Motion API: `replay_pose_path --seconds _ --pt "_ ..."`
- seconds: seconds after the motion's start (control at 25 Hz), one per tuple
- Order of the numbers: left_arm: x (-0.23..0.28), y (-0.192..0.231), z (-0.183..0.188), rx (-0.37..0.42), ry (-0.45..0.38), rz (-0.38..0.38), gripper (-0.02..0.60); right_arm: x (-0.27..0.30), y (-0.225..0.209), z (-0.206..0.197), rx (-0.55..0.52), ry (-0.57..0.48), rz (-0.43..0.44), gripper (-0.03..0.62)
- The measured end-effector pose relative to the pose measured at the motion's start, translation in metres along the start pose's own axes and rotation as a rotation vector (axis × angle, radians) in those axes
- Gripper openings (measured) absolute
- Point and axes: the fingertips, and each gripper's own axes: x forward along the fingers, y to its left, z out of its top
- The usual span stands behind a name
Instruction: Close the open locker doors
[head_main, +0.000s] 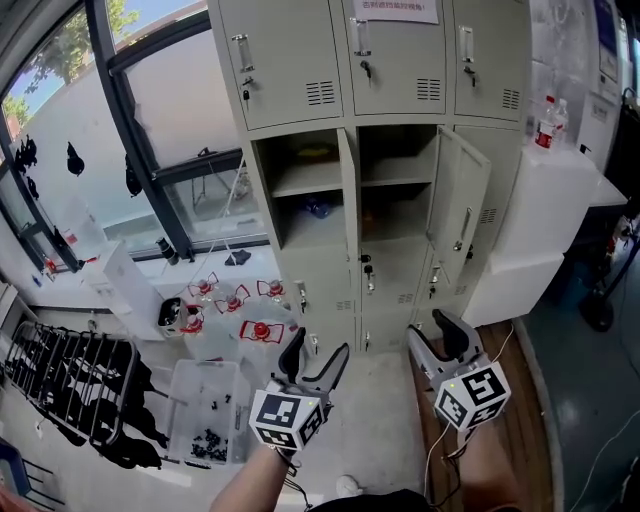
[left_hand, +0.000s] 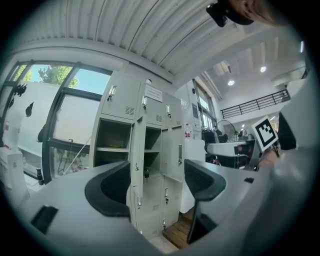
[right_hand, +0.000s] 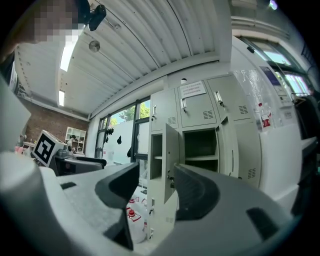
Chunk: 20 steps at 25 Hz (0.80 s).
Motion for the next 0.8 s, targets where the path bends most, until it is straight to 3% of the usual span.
replay_pose_path --seconds 0.36,0.8 --pt "0.022 0.011 0.004 0.000 -0.007 -0.030 0.327 0.020 -0.007 0.005 -0.007 -0.004 -0.016 0.202" --pt "0.079 0.025 0.014 0.020 -0.023 0.010 0.327 0.067 -0.051 0.010 -0.008 -0.022 0.027 0.202"
